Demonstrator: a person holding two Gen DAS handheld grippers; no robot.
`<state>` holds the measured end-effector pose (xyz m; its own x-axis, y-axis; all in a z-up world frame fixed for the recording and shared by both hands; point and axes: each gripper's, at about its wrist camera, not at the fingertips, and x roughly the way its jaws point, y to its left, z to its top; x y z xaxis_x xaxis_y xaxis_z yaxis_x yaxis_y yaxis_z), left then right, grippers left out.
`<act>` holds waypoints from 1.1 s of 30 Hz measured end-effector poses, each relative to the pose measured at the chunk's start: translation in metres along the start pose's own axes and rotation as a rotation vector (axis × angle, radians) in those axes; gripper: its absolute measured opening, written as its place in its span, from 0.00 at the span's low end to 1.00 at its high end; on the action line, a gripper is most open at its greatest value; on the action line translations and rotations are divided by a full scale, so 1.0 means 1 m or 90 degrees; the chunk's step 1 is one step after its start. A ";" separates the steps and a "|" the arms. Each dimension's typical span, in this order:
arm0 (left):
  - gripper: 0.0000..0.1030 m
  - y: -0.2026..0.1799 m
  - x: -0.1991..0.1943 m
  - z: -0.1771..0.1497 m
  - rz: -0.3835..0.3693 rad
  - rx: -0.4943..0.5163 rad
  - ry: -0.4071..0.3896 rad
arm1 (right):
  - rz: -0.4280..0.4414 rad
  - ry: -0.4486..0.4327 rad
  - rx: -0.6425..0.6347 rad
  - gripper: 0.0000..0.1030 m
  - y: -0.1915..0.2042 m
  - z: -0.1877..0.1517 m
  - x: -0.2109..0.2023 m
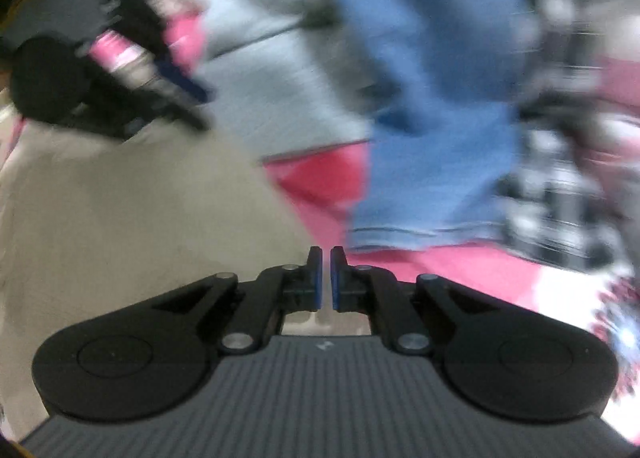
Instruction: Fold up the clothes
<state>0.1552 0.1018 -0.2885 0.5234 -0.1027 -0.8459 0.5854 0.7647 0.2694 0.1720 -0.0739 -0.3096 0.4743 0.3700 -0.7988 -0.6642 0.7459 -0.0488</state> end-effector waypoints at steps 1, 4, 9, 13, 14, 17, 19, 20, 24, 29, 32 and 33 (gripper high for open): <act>0.27 0.001 -0.008 0.003 0.004 -0.009 -0.008 | -0.024 -0.015 0.029 0.02 -0.004 0.000 -0.011; 0.32 0.000 -0.027 0.016 -0.016 -0.049 -0.034 | -0.023 -0.043 0.118 0.02 -0.017 -0.010 -0.048; 0.37 -0.033 -0.020 0.038 -0.144 -0.089 -0.029 | -0.007 0.026 0.163 0.03 -0.019 -0.045 -0.057; 0.36 -0.073 0.019 0.044 -0.169 -0.063 0.012 | -0.040 0.061 0.179 0.00 -0.027 -0.072 -0.025; 0.34 -0.079 0.026 0.045 -0.165 -0.061 0.021 | -0.057 0.038 0.196 0.00 -0.035 -0.073 -0.021; 0.31 -0.082 0.028 0.050 -0.146 -0.075 0.023 | -0.146 -0.004 0.277 0.01 -0.059 -0.077 -0.033; 0.31 -0.079 0.015 0.056 -0.159 -0.094 0.001 | -0.134 -0.047 0.334 0.01 -0.069 -0.088 -0.060; 0.31 -0.080 0.010 0.059 -0.165 -0.100 -0.007 | -0.117 -0.056 0.345 0.01 -0.068 -0.096 -0.074; 0.31 -0.108 0.007 0.069 -0.224 -0.098 0.001 | -0.080 -0.005 0.321 0.01 -0.052 -0.133 -0.099; 0.33 -0.155 0.035 0.070 -0.207 -0.062 0.037 | -0.141 0.011 0.376 0.00 -0.094 -0.192 -0.107; 0.33 -0.158 0.037 0.068 -0.185 -0.067 0.026 | -0.291 -0.005 0.479 0.02 -0.152 -0.234 -0.143; 0.33 -0.159 0.037 0.068 -0.176 -0.068 0.027 | -0.342 -0.001 0.527 0.03 -0.172 -0.255 -0.163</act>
<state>0.1238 -0.0667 -0.3306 0.3247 -0.2915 -0.8998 0.6330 0.7738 -0.0222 0.0616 -0.4030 -0.3238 0.5964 -0.1317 -0.7918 0.2533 0.9669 0.0300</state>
